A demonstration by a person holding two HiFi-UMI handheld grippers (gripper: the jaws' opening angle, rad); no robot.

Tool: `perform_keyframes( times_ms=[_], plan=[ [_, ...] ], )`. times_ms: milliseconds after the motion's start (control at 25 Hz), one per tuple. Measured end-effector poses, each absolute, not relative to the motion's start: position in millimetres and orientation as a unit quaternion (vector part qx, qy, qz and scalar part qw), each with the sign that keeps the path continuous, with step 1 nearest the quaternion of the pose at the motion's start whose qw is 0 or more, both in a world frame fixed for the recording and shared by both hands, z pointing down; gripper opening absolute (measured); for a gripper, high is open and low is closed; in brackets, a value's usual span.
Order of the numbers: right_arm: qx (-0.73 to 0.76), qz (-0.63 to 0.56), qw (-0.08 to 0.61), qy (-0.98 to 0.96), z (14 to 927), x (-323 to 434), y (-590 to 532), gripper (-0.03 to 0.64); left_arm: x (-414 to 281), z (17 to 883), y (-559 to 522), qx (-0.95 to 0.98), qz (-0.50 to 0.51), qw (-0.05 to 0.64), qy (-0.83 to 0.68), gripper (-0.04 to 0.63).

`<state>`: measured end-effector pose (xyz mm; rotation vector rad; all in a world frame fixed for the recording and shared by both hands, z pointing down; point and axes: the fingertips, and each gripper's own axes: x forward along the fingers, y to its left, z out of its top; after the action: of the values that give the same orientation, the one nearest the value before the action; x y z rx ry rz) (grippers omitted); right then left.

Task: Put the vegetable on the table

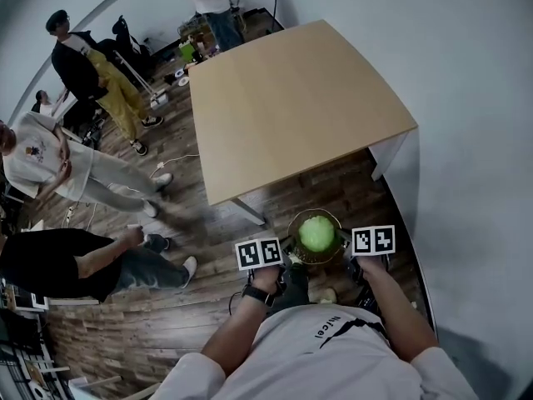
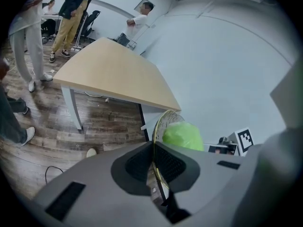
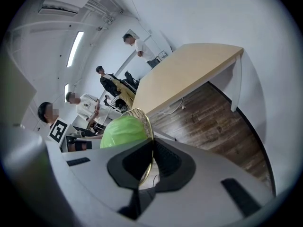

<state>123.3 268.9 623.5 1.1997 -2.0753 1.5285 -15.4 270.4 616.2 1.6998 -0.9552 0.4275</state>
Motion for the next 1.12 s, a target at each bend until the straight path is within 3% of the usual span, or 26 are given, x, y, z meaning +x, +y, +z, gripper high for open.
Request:
perform_keyframes(
  times_ms=[1120],
  plan=[
    [0.452,0.54,0.159,-0.692,652.6,42.2,-11.4,0.021,-96.8,652.7,-19.2,0.717,0.19,0.555,-0.377,0.025]
  ],
)
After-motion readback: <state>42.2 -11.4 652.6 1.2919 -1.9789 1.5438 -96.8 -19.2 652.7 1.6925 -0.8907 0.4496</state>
